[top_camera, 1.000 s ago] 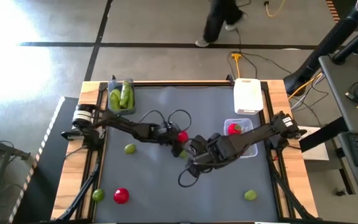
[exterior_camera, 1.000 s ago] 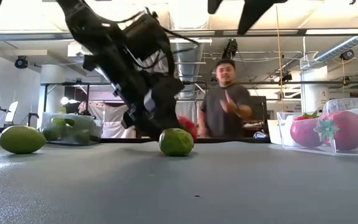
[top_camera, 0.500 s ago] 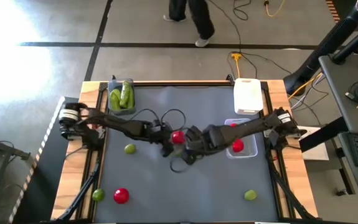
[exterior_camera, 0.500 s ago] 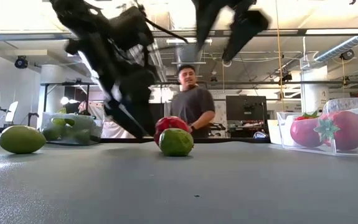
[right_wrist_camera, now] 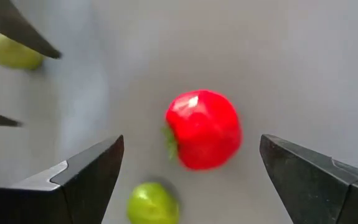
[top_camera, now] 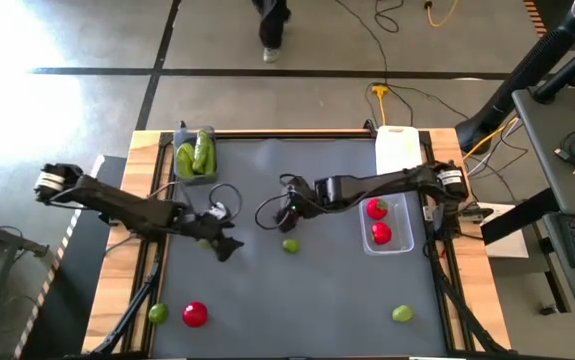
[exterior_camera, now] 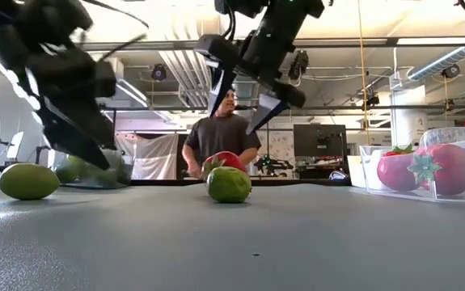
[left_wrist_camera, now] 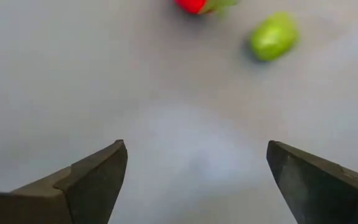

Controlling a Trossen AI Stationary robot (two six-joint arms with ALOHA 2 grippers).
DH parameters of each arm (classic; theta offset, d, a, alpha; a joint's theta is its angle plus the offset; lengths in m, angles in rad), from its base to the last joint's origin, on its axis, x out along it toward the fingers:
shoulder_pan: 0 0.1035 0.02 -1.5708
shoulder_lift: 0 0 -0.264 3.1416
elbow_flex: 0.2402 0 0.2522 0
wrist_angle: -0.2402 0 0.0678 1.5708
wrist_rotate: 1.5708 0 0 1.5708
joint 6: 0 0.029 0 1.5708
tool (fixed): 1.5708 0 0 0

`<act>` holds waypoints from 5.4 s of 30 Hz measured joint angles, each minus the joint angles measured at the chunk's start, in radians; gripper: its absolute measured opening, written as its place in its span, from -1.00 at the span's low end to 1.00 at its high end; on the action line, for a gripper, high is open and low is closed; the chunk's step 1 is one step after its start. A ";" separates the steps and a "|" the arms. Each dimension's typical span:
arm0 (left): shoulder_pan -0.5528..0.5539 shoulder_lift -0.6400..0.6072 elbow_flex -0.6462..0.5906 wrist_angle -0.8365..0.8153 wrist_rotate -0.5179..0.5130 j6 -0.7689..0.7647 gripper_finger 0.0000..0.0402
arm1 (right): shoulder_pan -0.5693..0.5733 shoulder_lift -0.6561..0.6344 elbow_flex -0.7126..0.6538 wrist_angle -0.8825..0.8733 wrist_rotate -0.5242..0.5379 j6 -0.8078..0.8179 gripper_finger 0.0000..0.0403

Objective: Sort produce into baskets
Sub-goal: Put the tomato into the transparent bin

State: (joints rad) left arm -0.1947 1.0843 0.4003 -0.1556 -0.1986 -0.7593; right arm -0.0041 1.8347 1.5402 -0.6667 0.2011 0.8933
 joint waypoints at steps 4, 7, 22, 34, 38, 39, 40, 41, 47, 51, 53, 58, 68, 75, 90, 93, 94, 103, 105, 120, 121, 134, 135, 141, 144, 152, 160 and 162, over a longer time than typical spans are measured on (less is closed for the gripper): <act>-0.045 -0.091 -0.050 0.042 -0.004 -0.043 0.83 | -0.025 0.008 -0.017 0.000 -0.012 -0.161 0.83; -0.053 -0.122 -0.067 0.068 -0.035 -0.064 0.82 | -0.039 0.031 -0.018 0.016 -0.109 -0.330 0.83; -0.059 -0.069 -0.056 0.077 -0.054 -0.090 0.82 | -0.076 0.241 -0.011 0.166 -0.150 -0.319 0.83; -0.066 -0.005 -0.057 0.149 -0.054 -0.094 0.82 | -0.080 0.236 -0.008 0.217 -0.150 -0.308 0.68; -0.066 0.013 -0.057 0.180 -0.055 -0.094 0.82 | -0.084 0.236 -0.008 0.216 -0.150 -0.270 0.54; -0.066 0.019 -0.057 0.192 -0.055 -0.096 0.82 | -0.086 0.236 -0.008 0.216 -0.150 -0.259 0.49; -0.066 0.022 -0.057 0.193 -0.055 -0.096 0.82 | -0.086 0.235 -0.008 0.217 -0.150 -0.257 0.45; -0.066 0.023 -0.057 0.189 -0.055 -0.096 0.82 | -0.086 0.231 -0.009 0.217 -0.150 -0.257 0.40; -0.084 0.026 -0.058 0.189 -0.039 -0.118 0.82 | -0.086 0.126 -0.009 0.107 -0.187 -0.251 0.38; -0.121 0.018 -0.059 0.183 -0.026 -0.138 0.82 | -0.062 -0.023 -0.009 -0.146 -0.063 -0.261 0.38; -0.134 0.017 -0.059 0.184 -0.027 -0.141 0.82 | -0.059 -0.091 -0.017 -0.308 0.026 -0.225 0.38; -0.140 0.019 -0.059 0.186 -0.066 -0.141 0.82 | -0.064 -0.283 -0.139 -0.587 0.152 0.015 0.38; -0.140 0.023 -0.059 0.195 -0.133 -0.140 0.82 | -0.002 -0.654 -0.568 -0.574 0.011 0.596 0.38; -0.140 0.023 -0.060 0.193 -0.133 -0.123 0.82 | 0.013 -0.701 -0.692 -0.571 0.008 0.723 0.40; -0.142 0.001 -0.045 0.106 -0.053 -0.088 0.82 | 0.010 -0.687 -0.571 -0.667 0.040 0.631 0.87; -0.143 -0.021 -0.004 -0.023 -0.053 -0.082 0.82 | 0.010 -0.686 -0.508 -0.719 0.039 0.613 0.87; -0.144 -0.028 0.014 -0.076 -0.053 -0.079 0.82 | 0.010 -0.686 -0.489 -0.727 0.038 0.613 0.87; -0.202 -0.050 0.167 -0.564 -0.031 -0.132 0.82 | 0.094 -0.619 -0.353 -0.438 0.208 0.373 0.88; -0.231 -0.050 0.178 -0.581 0.059 -0.168 0.82 | 0.103 -0.582 -0.325 -0.383 0.232 0.330 0.88; -0.757 0.126 0.419 -0.682 -0.011 -0.612 0.82 | 0.081 -0.274 -0.134 -0.373 0.170 0.110 0.88; -0.771 0.147 0.434 -0.682 -0.009 -0.614 0.82 | 0.073 -0.260 -0.120 -0.374 0.155 0.094 0.88; -0.842 0.392 0.596 -0.650 0.025 -0.664 0.82 | 0.066 -0.156 0.063 -0.375 0.052 0.030 0.88; -0.844 0.409 0.609 -0.649 0.033 -0.665 0.82 | 0.072 -0.157 0.068 -0.376 0.050 0.030 0.88; -0.855 0.504 0.664 -0.668 0.075 -0.743 0.82 | 0.137 -0.163 0.074 -0.385 0.045 0.039 0.88; -0.857 0.565 0.671 -0.672 0.085 -0.795 0.82 | 0.186 -0.164 0.074 -0.385 0.045 0.049 0.88; -0.856 0.766 0.706 -0.666 0.075 -0.854 0.82 | 0.424 -0.164 0.073 -0.384 0.072 0.238 0.88; -0.846 0.867 0.848 -0.783 0.009 -0.845 0.68 | 0.708 -0.163 0.072 -0.383 0.261 0.553 0.88; -0.825 0.873 0.883 -0.806 -0.045 -0.835 0.55 | 0.754 -0.163 0.071 -0.383 0.290 0.607 0.88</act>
State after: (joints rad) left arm -1.0200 1.9570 1.2829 -0.9620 -0.2431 -1.5947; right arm 0.7498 1.6718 1.6114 -1.0496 0.4909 1.5003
